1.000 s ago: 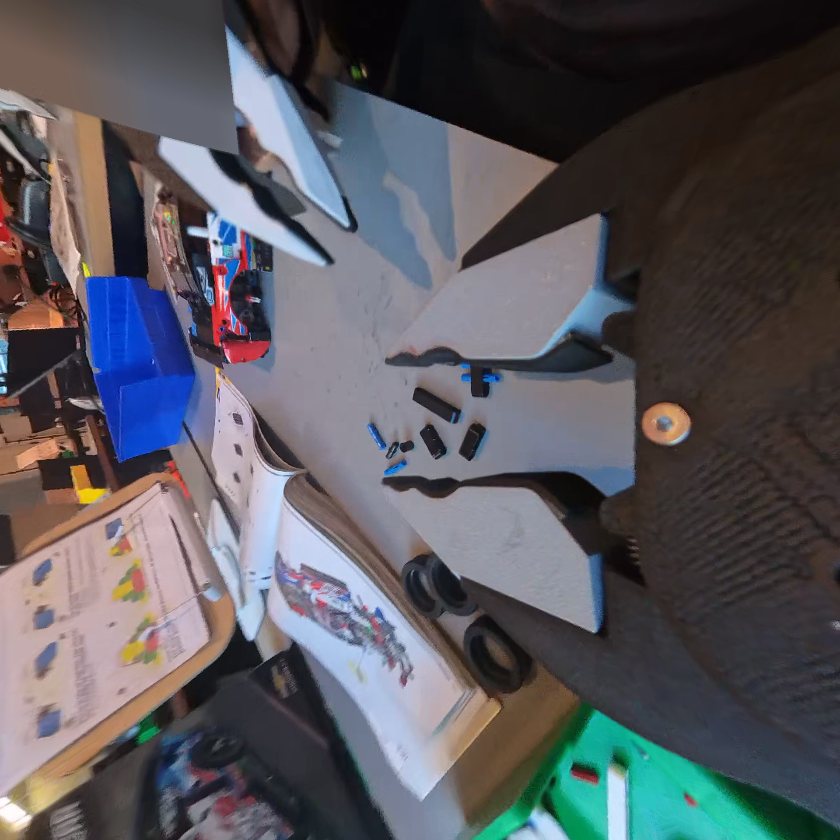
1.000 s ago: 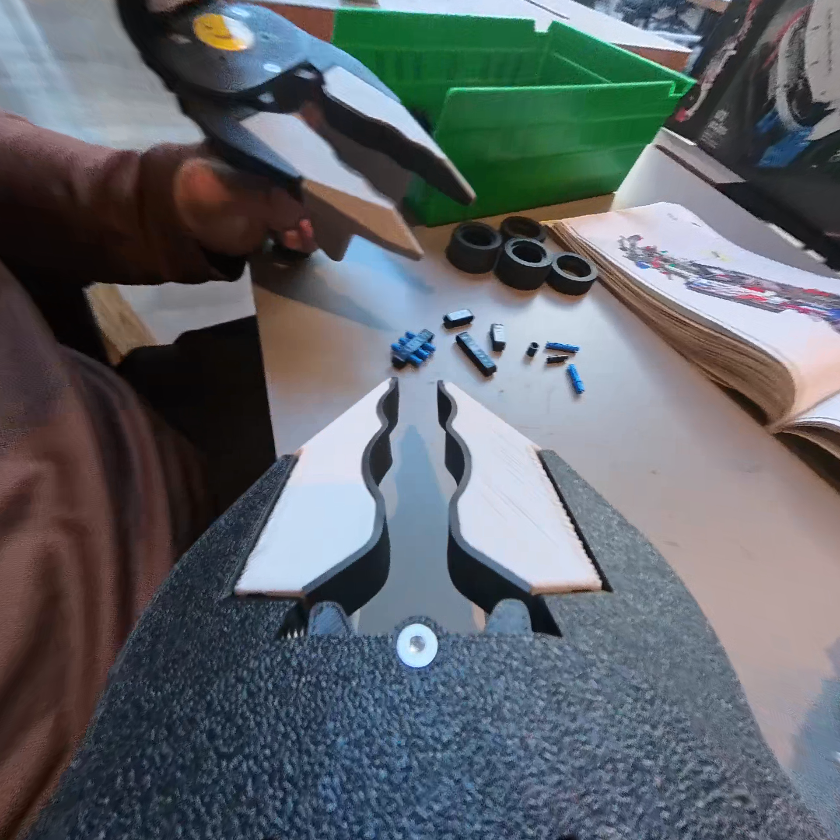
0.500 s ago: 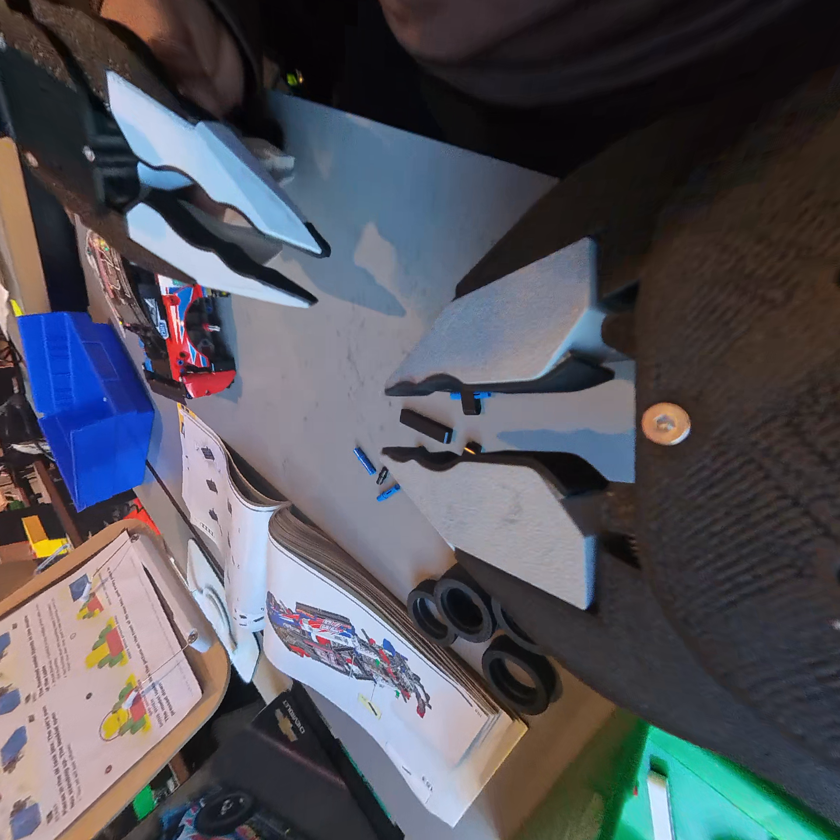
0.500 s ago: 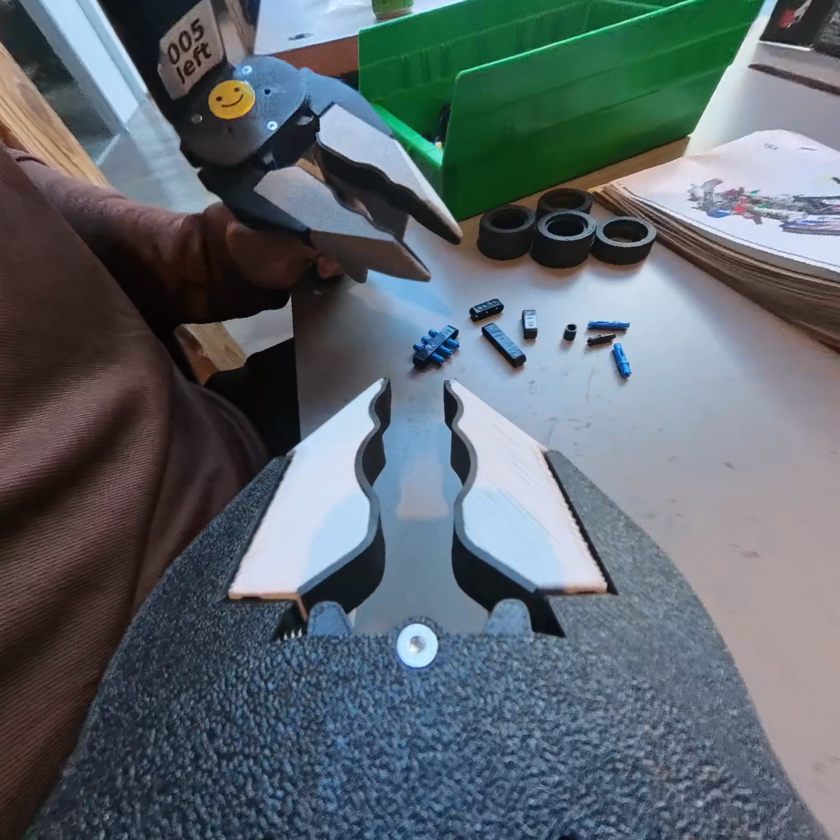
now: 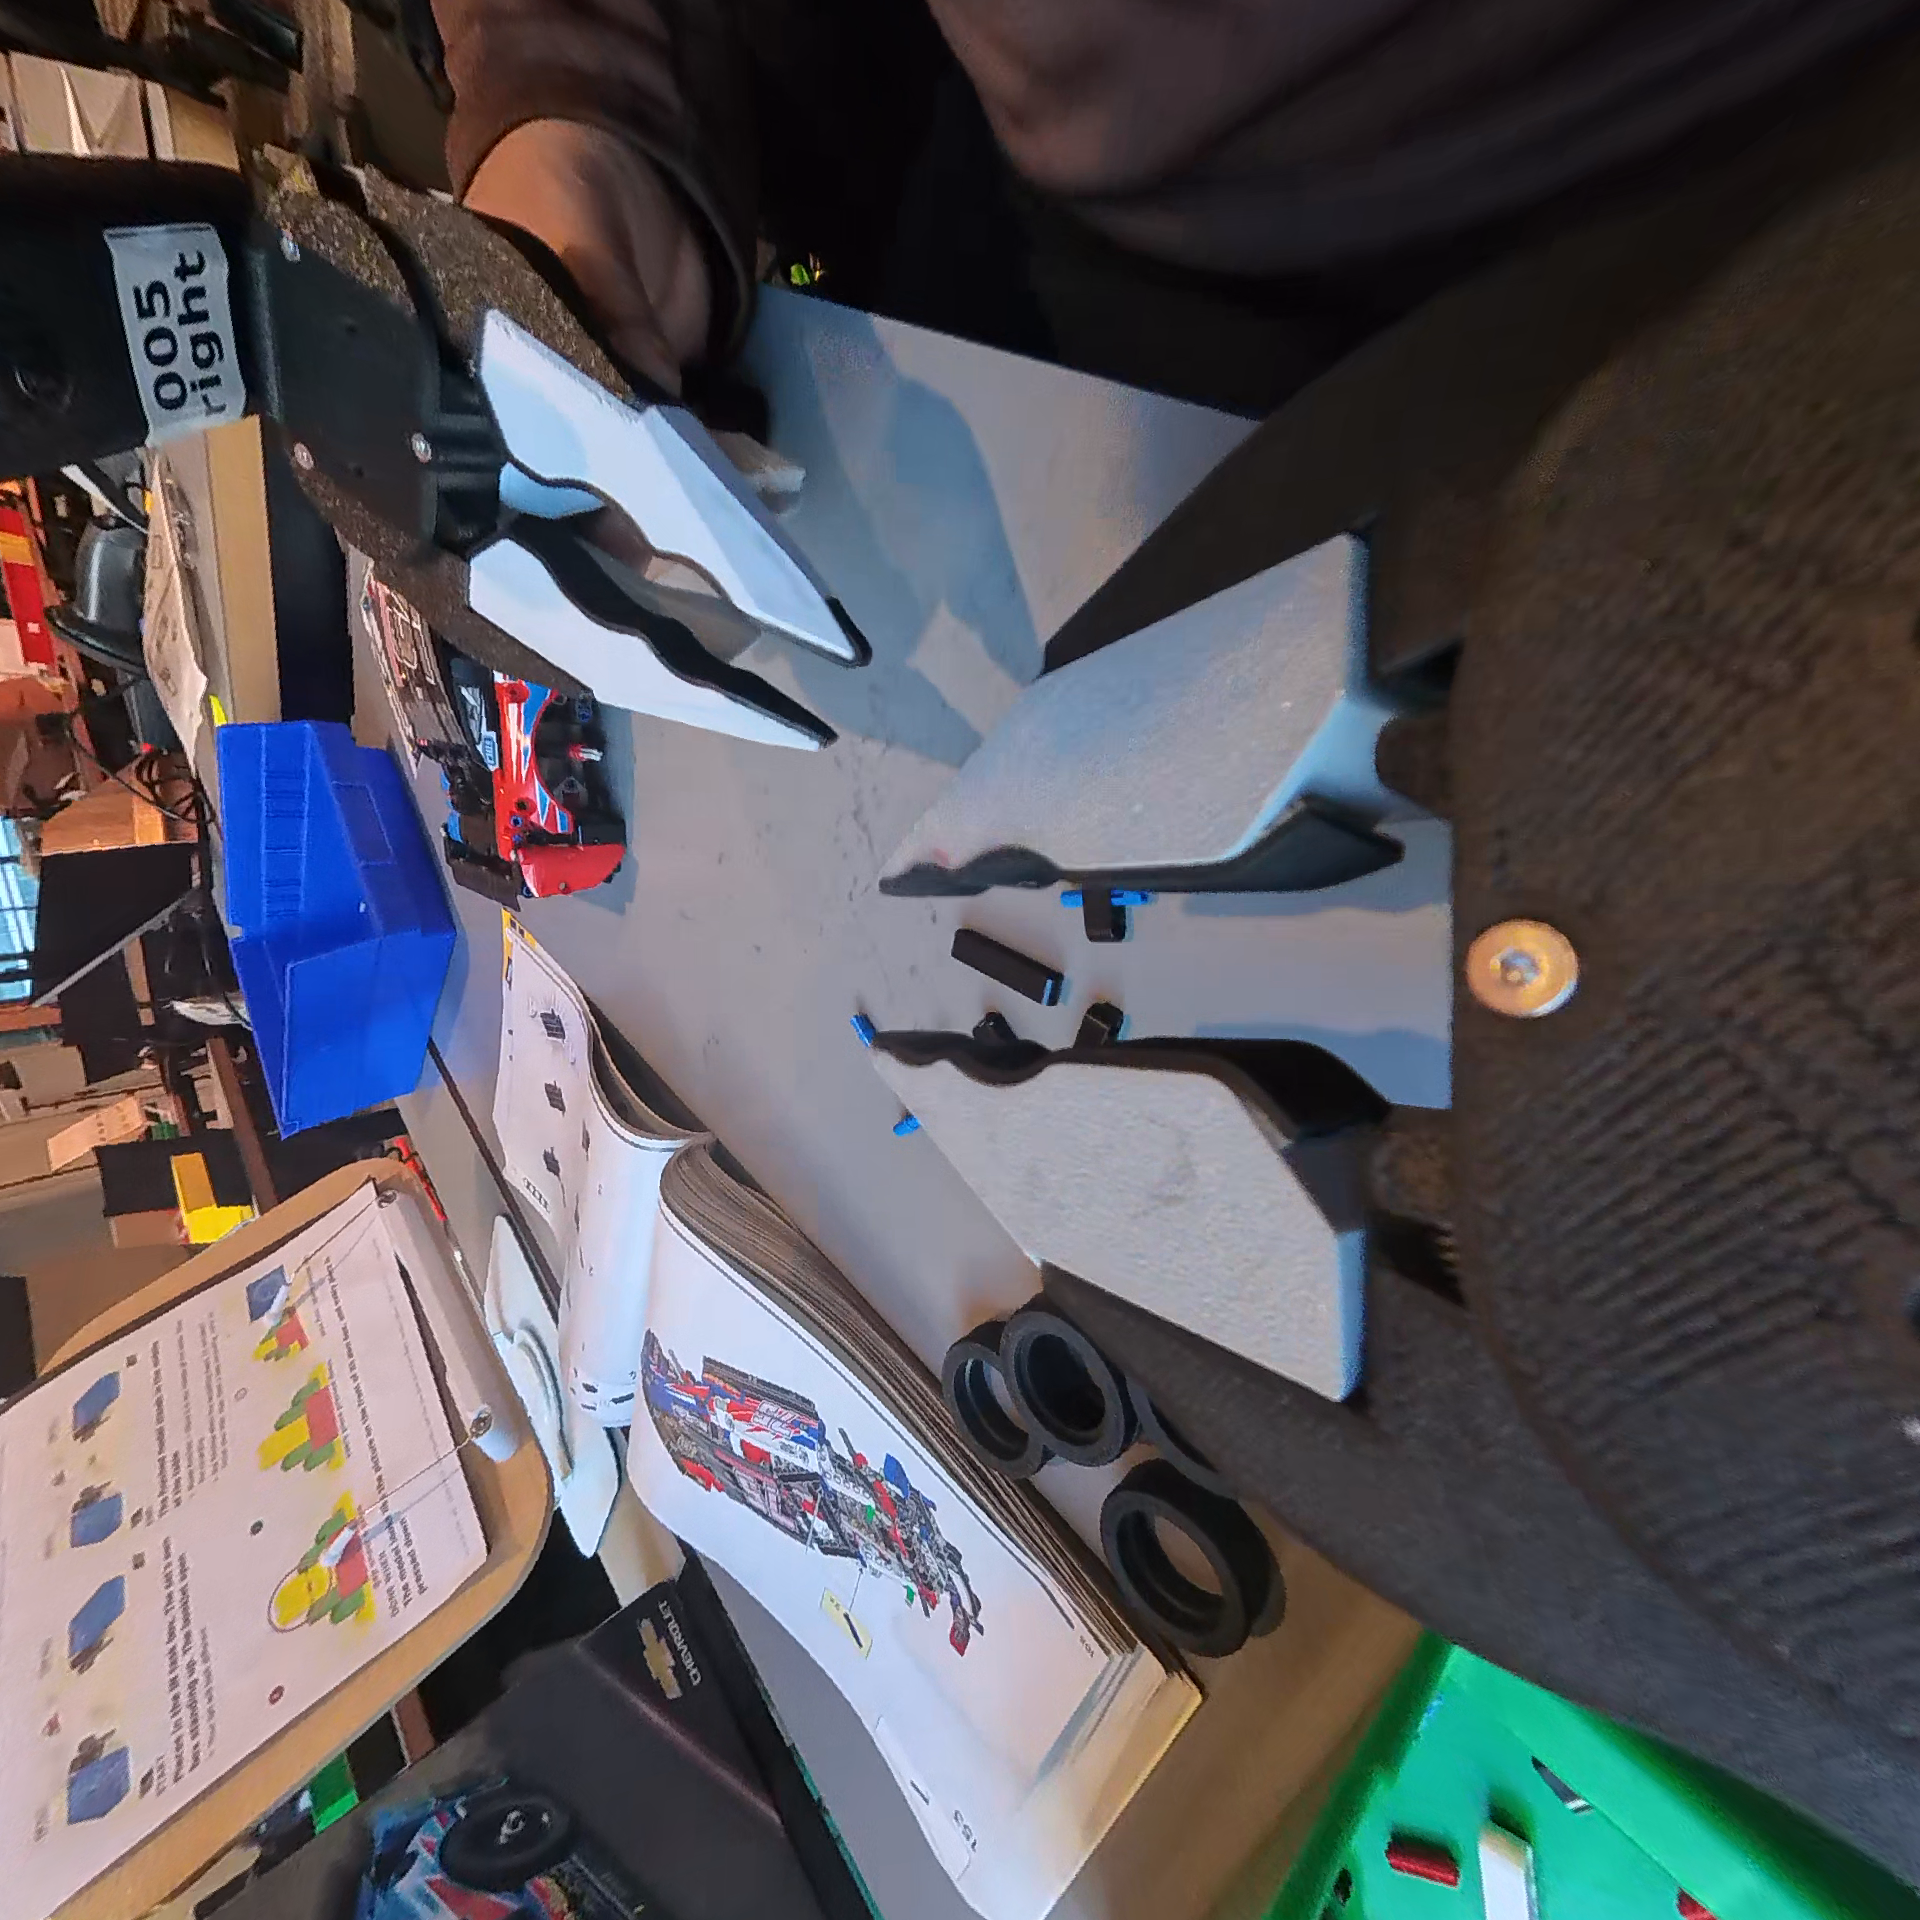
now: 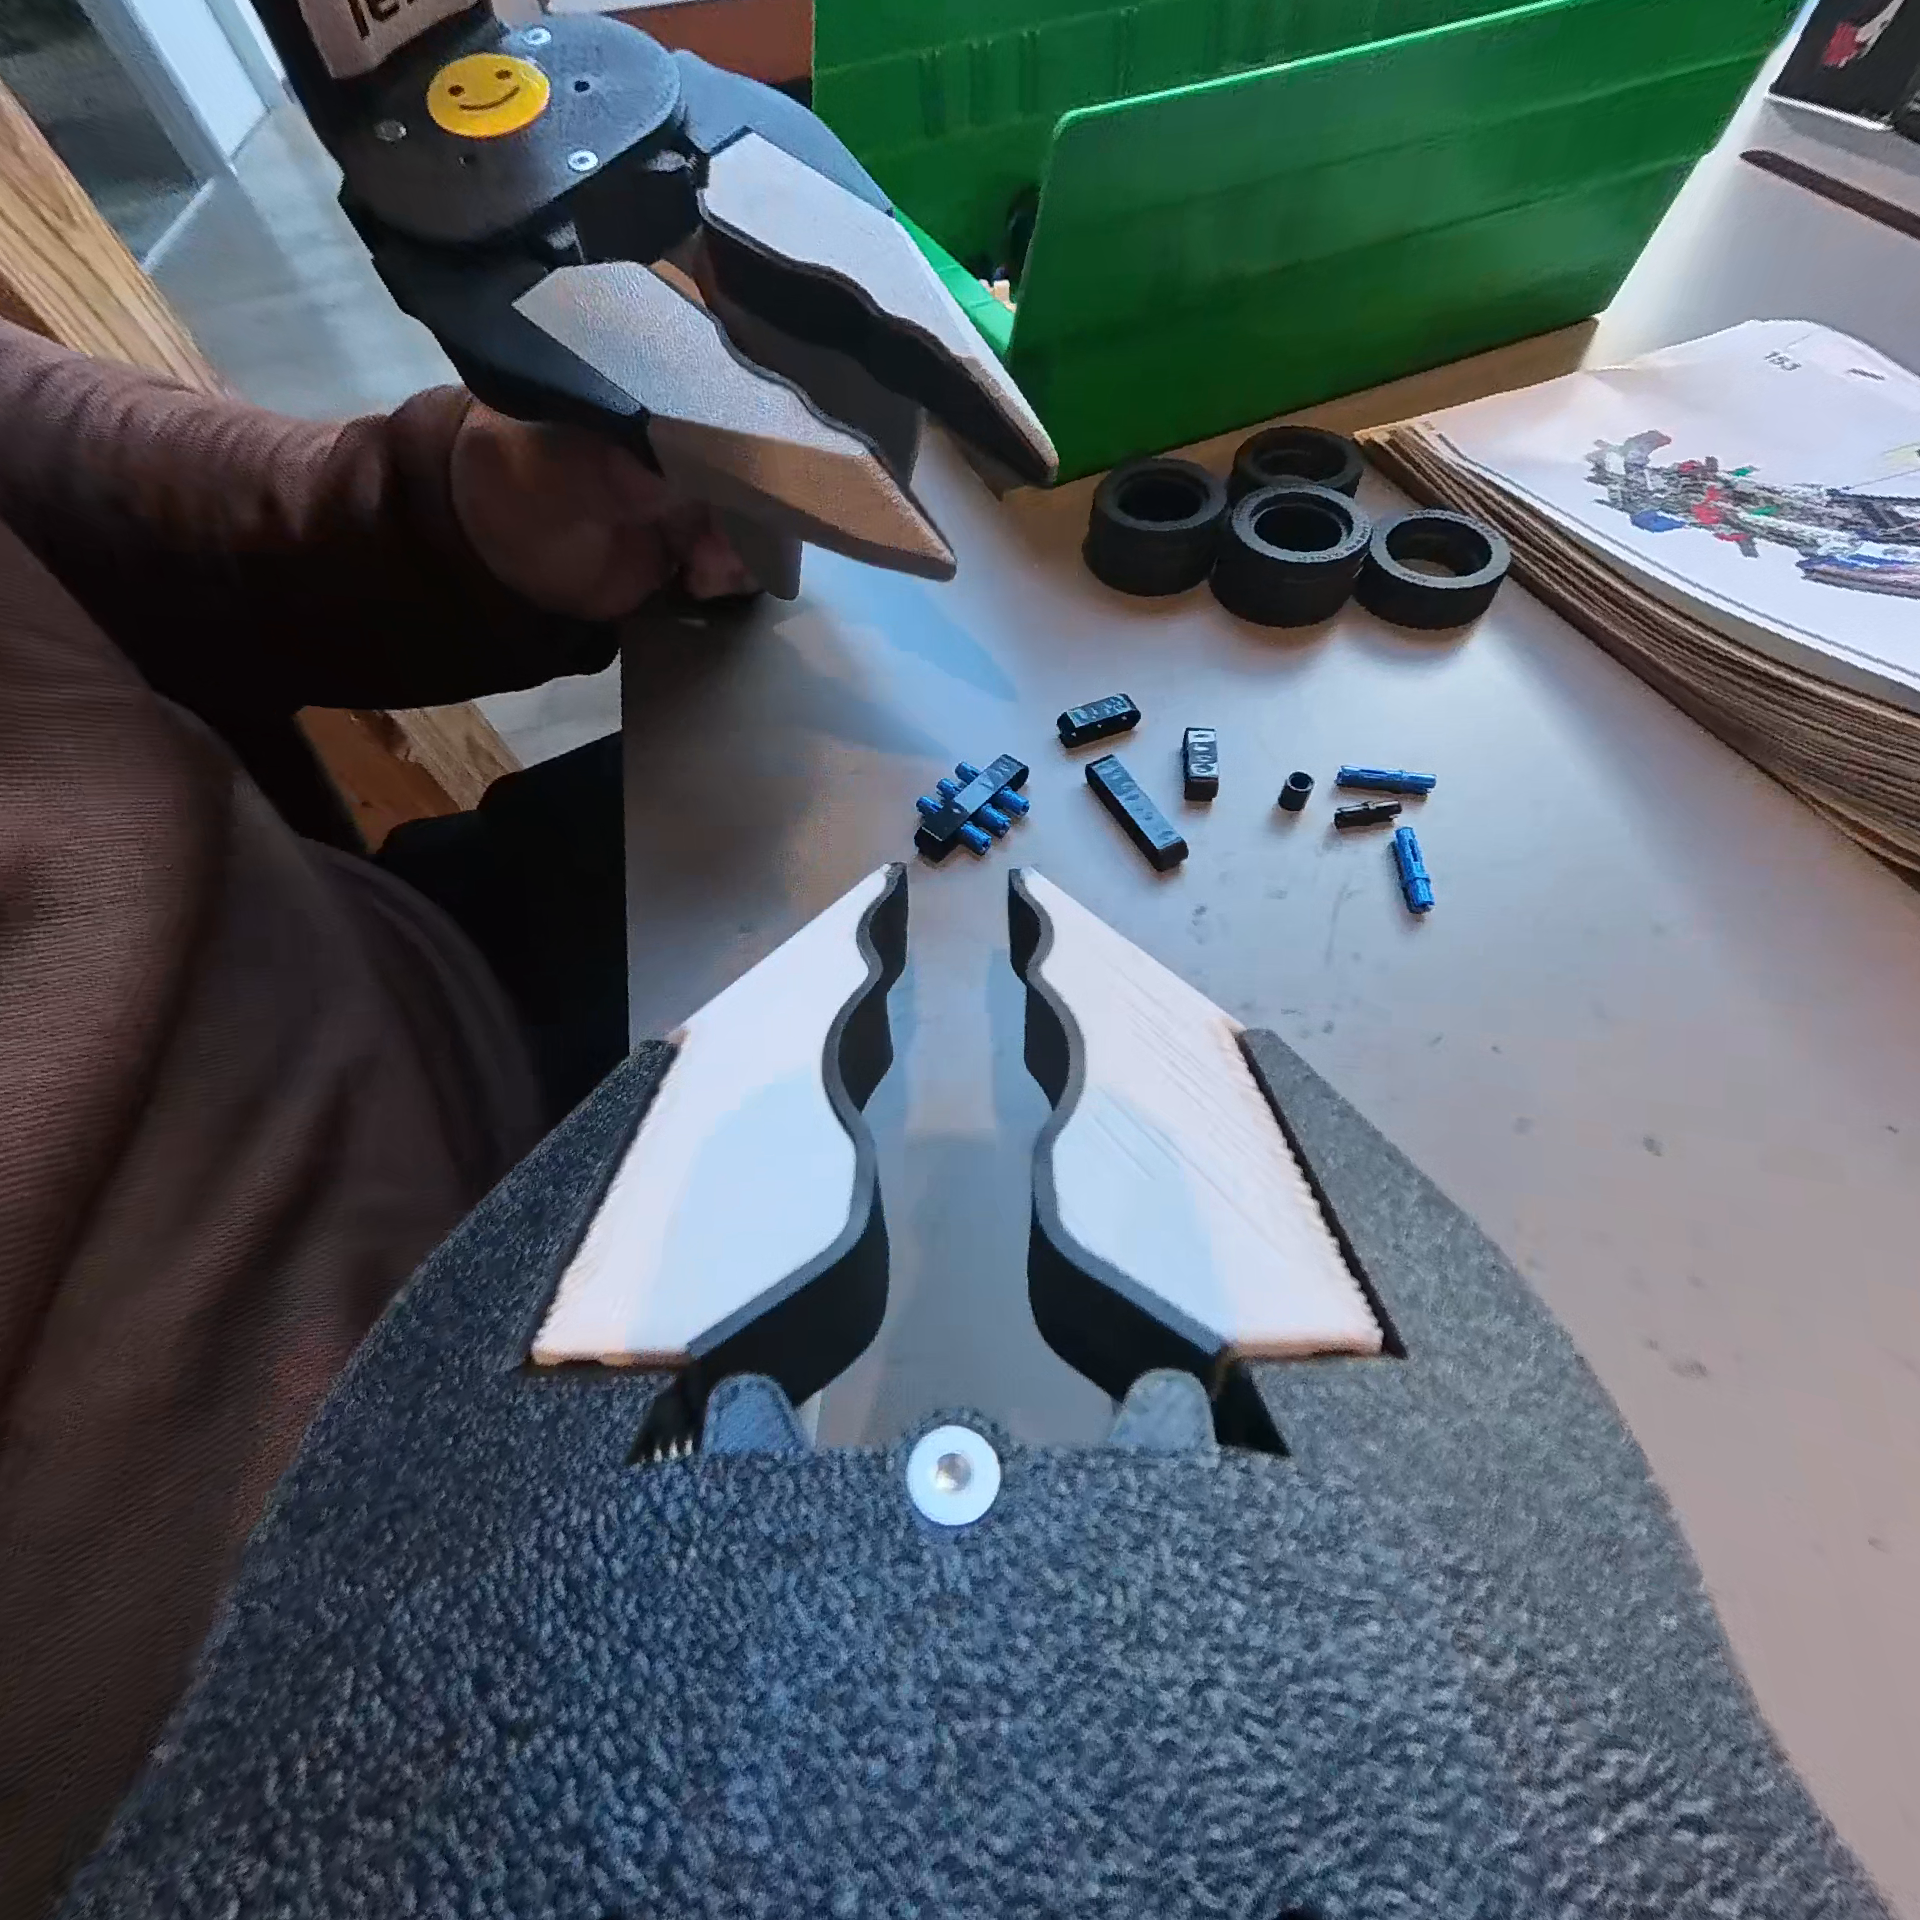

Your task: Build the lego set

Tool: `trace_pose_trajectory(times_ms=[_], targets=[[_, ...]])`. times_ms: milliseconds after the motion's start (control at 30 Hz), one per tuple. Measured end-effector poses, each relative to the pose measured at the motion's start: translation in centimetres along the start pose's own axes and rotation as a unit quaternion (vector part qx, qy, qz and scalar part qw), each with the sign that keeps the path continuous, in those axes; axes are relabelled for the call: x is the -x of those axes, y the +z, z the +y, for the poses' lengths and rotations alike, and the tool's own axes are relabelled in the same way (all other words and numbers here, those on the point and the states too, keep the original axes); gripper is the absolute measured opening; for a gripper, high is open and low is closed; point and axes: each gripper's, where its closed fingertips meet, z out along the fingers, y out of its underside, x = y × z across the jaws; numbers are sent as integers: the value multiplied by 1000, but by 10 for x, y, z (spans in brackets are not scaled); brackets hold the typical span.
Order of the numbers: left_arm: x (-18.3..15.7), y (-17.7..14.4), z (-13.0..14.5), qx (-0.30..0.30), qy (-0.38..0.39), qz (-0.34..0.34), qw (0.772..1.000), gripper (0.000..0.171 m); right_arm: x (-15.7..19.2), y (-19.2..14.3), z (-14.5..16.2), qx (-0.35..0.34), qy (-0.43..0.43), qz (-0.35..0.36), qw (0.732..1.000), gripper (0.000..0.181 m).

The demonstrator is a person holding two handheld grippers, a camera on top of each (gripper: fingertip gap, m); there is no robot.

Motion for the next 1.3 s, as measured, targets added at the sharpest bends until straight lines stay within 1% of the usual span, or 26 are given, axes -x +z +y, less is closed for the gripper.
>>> trace_pose_trajectory(times_ms=[133,200,233,300,333,400,467,533,600,700,833,900,967,1033,1133,1233,1300], targets=[[-3,-1,-1,-2,-3,16,1000,31,-2,-4,-3,-14,-6,16,1000,18],[-9,-2,0,-2,-7,40,999,40,-4,-7,-5,-24,-12,29,999,18],[-13,-3,2,8,-9,59,998,40,-5,-8,-6,-26,-15,36,999,18],[-19,-4,14,48,-10,79,996,39,-6,-9,-5,-25,-20,46,998,18],[-19,-3,23,79,-10,78,994,40,-7,-9,-4,-23,-24,51,998,18],[-20,-3,44,146,-8,80,986,47,-7,-9,-3,-19,-34,60,997,16],[-24,-2,60,197,-10,90,976,48,-6,-9,-2,-14,-45,66,997,16],[-26,0,69,229,-16,99,968,49,-5,-8,0,-8,-54,71,996,16],[-29,0,74,244,-19,111,963,48,-4,-6,2,-1,-59,73,996,16],[-35,0,74,245,-25,135,960,41,-5,-5,4,9,-64,78,995,18],[-36,-2,70,232,-24,140,962,34,-3,-5,5,9,-69,77,995,19],[-35,-2,66,220,-21,139,965,30,-3,-6,5,8,-66,74,995,22],[-34,-3,61,200,-19,138,970,20,-4,-8,6,9,-60,72,996,24],[-31,-4,54,178,-21,133,975,18,-4,-9,8,11,-54,67,996,26],[-21,-4,44,144,-26,108,983,17,-4,-10,9,13,-41,56,997,26],[-8,-6,34,107,-12,65,992,22,-5,-10,8,11,-29,50,998,26],[-5,-6,33,99,-3,53,994,21,-5,-10,8,11,-23,43,999,26]])
